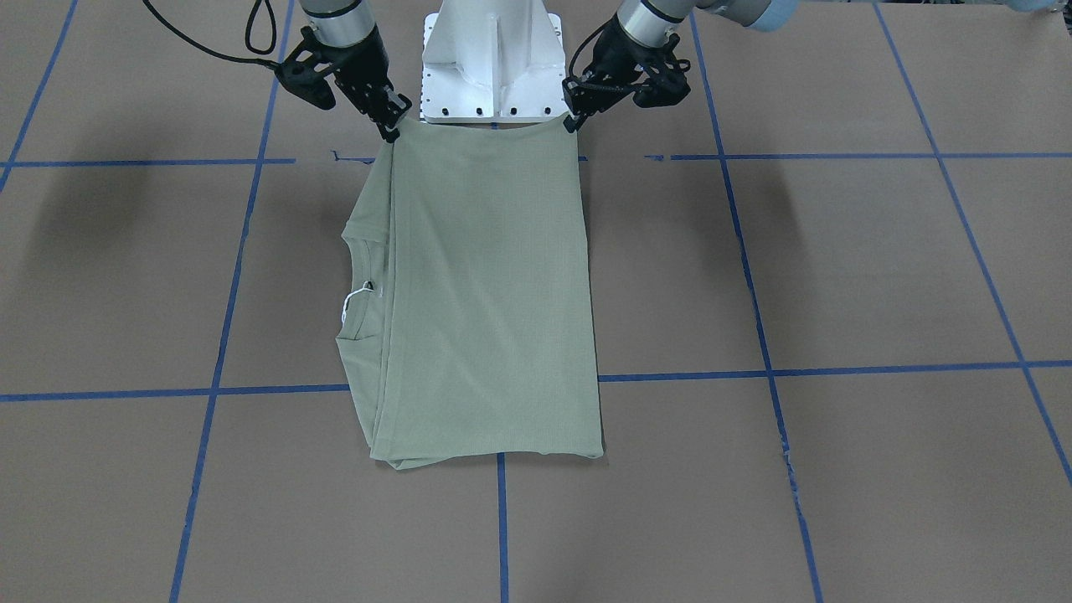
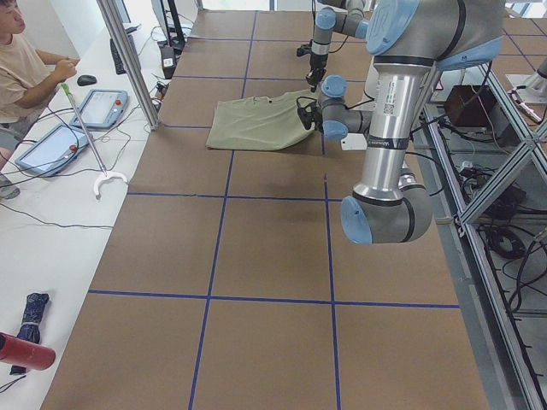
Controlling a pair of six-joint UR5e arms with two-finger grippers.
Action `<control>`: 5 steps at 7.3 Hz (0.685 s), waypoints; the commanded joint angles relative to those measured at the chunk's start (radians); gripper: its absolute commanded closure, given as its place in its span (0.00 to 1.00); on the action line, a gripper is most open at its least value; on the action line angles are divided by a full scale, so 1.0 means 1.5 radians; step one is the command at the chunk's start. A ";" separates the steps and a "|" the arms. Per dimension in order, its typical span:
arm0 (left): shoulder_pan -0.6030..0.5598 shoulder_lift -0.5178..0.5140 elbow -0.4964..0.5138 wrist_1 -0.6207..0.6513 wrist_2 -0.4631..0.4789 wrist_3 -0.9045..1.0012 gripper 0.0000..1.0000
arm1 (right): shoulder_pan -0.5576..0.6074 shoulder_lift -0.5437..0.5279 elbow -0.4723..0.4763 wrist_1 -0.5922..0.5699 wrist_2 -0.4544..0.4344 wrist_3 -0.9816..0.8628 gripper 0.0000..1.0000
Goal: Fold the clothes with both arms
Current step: 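Bring the left gripper to the other near corner and grasp both corners, then lift the near edge with both grippers and fold it over the far half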
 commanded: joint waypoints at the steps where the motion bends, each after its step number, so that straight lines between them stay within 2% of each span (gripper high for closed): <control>1: -0.034 -0.022 -0.050 0.034 -0.049 0.005 1.00 | 0.026 -0.009 0.029 -0.001 0.006 -0.002 1.00; 2: -0.111 -0.095 -0.006 0.037 -0.053 0.026 1.00 | 0.073 -0.001 0.015 -0.001 0.007 -0.009 1.00; 3: -0.156 -0.175 0.090 0.036 -0.052 0.037 1.00 | 0.132 0.059 -0.044 -0.001 0.027 -0.062 1.00; 4: -0.193 -0.193 0.141 0.026 -0.053 0.082 1.00 | 0.199 0.115 -0.137 0.003 0.072 -0.094 1.00; 5: -0.235 -0.194 0.161 0.027 -0.053 0.135 1.00 | 0.246 0.163 -0.211 0.006 0.086 -0.138 1.00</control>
